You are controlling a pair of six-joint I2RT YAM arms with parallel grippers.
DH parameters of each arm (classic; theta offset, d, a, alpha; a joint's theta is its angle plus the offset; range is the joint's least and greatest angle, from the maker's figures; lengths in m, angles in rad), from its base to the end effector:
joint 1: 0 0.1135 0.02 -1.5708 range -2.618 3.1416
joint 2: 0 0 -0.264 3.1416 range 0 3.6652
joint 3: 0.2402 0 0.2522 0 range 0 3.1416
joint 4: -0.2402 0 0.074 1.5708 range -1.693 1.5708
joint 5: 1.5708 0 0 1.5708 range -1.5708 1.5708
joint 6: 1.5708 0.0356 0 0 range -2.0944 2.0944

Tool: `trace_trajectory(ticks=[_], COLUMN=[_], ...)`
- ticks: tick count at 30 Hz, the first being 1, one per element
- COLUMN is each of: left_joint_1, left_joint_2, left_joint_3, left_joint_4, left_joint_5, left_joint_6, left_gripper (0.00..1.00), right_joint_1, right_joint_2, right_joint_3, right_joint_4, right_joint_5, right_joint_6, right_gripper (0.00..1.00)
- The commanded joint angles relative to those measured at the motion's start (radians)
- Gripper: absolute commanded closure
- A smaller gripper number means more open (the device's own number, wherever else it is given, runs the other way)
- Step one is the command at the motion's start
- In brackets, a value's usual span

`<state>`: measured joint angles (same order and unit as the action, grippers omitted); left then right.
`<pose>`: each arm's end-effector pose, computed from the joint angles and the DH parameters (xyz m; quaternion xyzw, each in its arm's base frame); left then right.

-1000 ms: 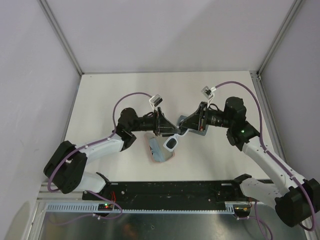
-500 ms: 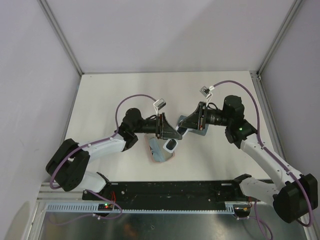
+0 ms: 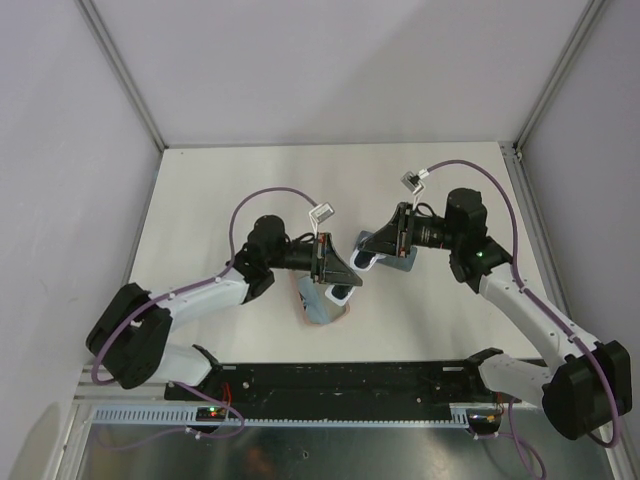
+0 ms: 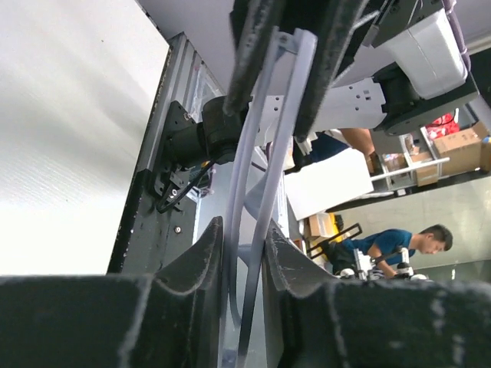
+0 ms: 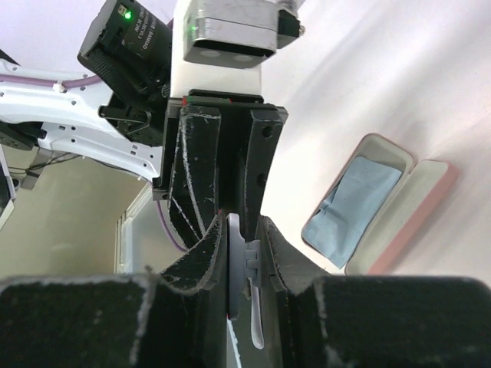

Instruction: Organize the sunglasses

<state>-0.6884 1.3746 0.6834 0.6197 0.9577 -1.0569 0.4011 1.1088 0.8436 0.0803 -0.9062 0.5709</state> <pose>0.2053 -0.2066 0.2558 0.1896 0.6961 -0.6800 0.1304 0.2181 0.1229 0.3259 -0.2200 0.7130 0.5661 0.3505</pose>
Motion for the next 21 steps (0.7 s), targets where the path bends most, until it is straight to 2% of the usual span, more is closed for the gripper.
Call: trace_trajectory(ticks=[1,4,8,10,15,21], left_joint_1=[-0.010,-0.010,-0.007,0.003,0.043,0.063], left_joint_2=[-0.043,-0.064,-0.093,-0.111,-0.216,-0.419], left_joint_3=[0.055,0.080,0.109,0.106,0.024,-0.159], left_joint_4=[-0.117,-0.225,-0.388,-0.455,-0.501,-0.520], left_joint_5=[-0.005,-0.053,-0.164,-0.237,-0.411,-0.675], left_joint_6=[0.068,0.127,0.209,0.215,0.148,0.022], left_gripper=[0.82,0.85,0.87,0.87,0.86,0.85], right_joint_1=[-0.006,-0.007,-0.010,-0.014,-0.024,-0.020], right_joint_2=[0.006,0.005,-0.006,-0.011,-0.030,-0.058], right_joint_3=[0.038,0.038,0.038,0.038,0.037,0.028], right_joint_4=[0.046,0.022,-0.007,-0.017,-0.063,-0.182], right_joint_5=[0.030,0.050,0.098,0.121,0.208,0.430], right_joint_6=[-0.053,-0.071,-0.089,-0.094,-0.113,-0.104], right_gripper=[0.84,0.56,0.28,0.18,0.10,0.12])
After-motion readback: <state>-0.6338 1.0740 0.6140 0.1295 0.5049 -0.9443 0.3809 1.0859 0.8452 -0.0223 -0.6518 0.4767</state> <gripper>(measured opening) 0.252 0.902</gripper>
